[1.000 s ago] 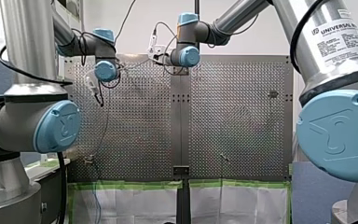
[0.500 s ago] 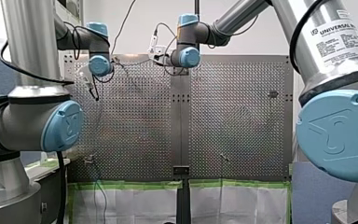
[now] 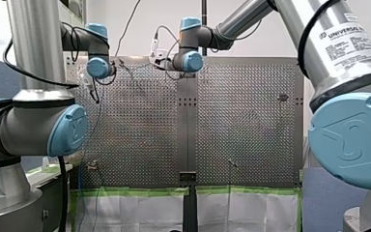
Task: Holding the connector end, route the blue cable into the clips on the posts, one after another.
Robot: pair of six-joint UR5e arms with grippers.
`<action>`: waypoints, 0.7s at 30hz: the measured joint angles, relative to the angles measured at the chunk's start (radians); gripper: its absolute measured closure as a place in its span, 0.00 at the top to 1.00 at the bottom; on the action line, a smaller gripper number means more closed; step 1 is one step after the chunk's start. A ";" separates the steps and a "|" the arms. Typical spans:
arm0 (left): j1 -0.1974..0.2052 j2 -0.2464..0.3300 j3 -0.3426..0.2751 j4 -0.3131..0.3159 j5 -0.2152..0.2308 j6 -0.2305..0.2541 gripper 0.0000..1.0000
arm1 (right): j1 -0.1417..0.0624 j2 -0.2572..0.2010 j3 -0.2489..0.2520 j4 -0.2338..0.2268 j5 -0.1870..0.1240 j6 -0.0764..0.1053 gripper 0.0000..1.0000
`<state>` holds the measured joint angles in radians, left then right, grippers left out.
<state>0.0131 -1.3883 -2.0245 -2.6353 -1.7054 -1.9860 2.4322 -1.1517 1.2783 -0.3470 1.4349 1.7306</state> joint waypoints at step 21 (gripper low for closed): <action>0.005 -0.020 0.026 -0.036 0.020 0.043 0.00 | 0.017 -0.011 -0.040 0.001 0.008 0.015 0.00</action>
<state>0.0184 -1.4081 -1.9984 -2.6709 -1.6854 -1.9430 2.4495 -1.1626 1.2379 -0.3462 1.4427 1.7455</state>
